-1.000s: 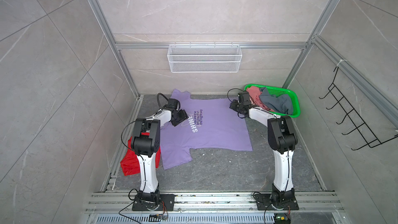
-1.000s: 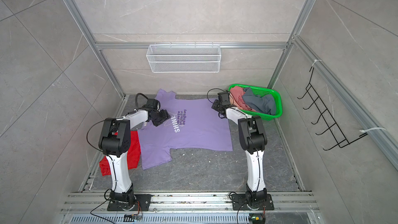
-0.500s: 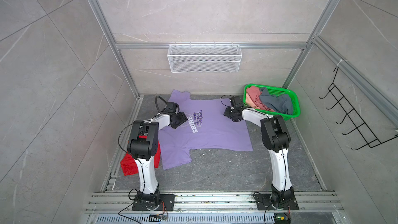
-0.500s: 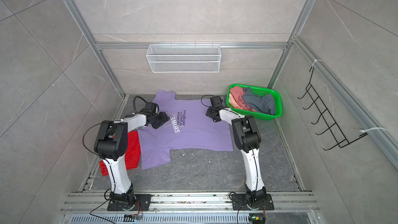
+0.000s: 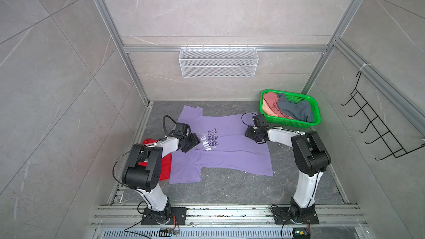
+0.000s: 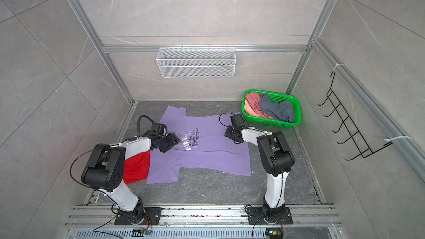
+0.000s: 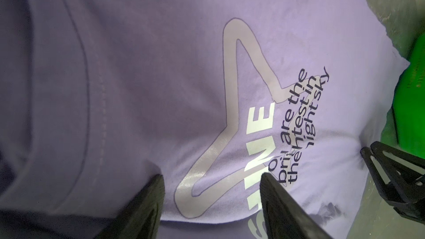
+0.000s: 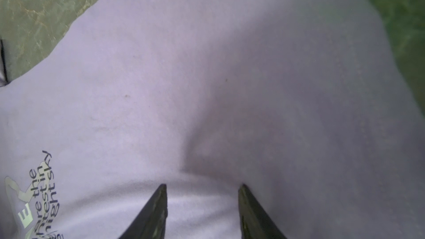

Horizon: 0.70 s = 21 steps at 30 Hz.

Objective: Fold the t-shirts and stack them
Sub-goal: 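Press and drag the t-shirt's far edge with both grippers to flatten it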

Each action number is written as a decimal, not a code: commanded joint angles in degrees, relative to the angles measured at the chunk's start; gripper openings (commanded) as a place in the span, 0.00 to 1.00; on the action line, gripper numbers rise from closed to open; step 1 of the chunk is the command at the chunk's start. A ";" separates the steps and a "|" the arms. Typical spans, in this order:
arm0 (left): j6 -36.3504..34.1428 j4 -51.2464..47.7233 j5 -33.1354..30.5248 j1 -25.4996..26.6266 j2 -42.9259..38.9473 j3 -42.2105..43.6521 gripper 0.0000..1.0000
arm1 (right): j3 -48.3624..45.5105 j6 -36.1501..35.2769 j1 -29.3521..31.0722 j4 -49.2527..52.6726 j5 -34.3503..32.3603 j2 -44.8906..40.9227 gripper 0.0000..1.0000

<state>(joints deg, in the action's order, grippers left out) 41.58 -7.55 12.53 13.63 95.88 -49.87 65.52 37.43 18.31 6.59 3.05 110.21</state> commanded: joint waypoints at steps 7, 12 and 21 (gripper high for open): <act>-5.63 -11.68 -4.66 0.21 -4.12 -12.42 0.70 | 3.93 -4.47 -0.05 0.50 -1.17 -5.43 0.54; -9.97 -17.05 -5.86 -0.57 8.42 -29.45 0.71 | 14.88 -3.74 -0.11 2.32 -3.04 1.19 0.58; -10.06 -19.50 -4.23 -3.40 26.86 -49.80 0.71 | 34.76 0.88 -1.48 2.64 0.90 18.79 0.58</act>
<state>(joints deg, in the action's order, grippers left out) 33.15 -24.01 7.79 11.31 120.53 -95.79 96.97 36.42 17.52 7.66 2.59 124.68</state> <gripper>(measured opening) 0.709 0.577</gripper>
